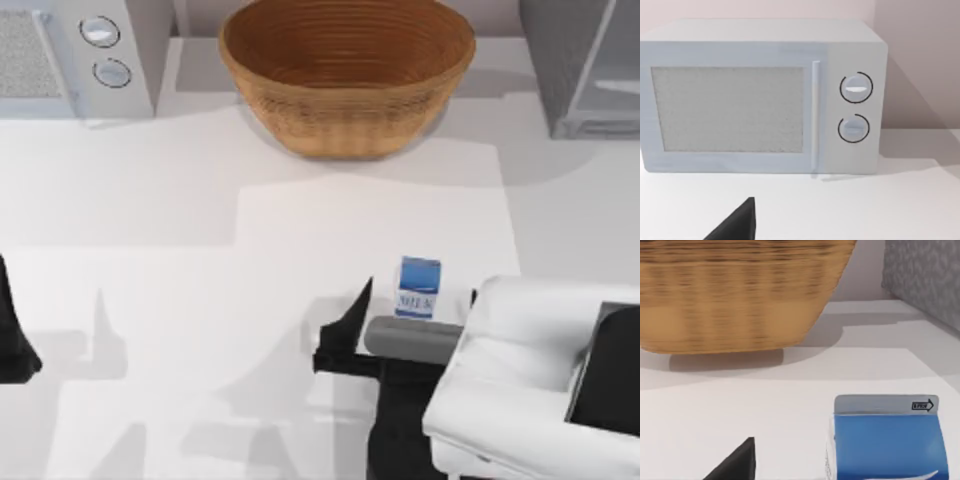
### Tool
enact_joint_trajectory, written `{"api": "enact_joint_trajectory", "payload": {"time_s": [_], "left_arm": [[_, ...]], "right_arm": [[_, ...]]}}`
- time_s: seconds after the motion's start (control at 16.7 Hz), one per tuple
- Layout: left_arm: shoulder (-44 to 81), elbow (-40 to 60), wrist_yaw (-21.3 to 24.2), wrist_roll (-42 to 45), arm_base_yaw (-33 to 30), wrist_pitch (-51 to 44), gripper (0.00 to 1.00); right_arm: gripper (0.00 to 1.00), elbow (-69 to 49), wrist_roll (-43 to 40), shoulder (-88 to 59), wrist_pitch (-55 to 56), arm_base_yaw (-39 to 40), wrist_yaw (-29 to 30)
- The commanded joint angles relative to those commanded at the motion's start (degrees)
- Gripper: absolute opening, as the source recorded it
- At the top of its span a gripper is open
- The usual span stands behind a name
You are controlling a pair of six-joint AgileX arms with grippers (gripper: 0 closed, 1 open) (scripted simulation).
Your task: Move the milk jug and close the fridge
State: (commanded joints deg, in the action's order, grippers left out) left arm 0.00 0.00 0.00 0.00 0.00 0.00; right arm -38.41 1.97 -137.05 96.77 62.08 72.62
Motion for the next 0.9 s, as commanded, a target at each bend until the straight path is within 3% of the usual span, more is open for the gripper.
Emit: {"api": "enact_joint_trajectory", "payload": {"time_s": [0.48, 0.72, 0.9], "left_arm": [[0.0, 0.0, 0.0, 0.0, 0.0, 0.0, 1.00], [0.0, 0.0, 0.0, 0.0, 0.0, 0.0, 1.00], [0.0, 0.0, 0.0, 0.0, 0.0, 0.0, 1.00]], "right_arm": [[1.00, -3.4, -0.5, -0.6, -2.3, -6.4, -6.4], [1.00, -3.6, -0.5, -0.6, -2.4, -6.8, -6.7], [0.77, -3.6, -0.5, -0.6, -2.4, -6.8, -6.7]]}}
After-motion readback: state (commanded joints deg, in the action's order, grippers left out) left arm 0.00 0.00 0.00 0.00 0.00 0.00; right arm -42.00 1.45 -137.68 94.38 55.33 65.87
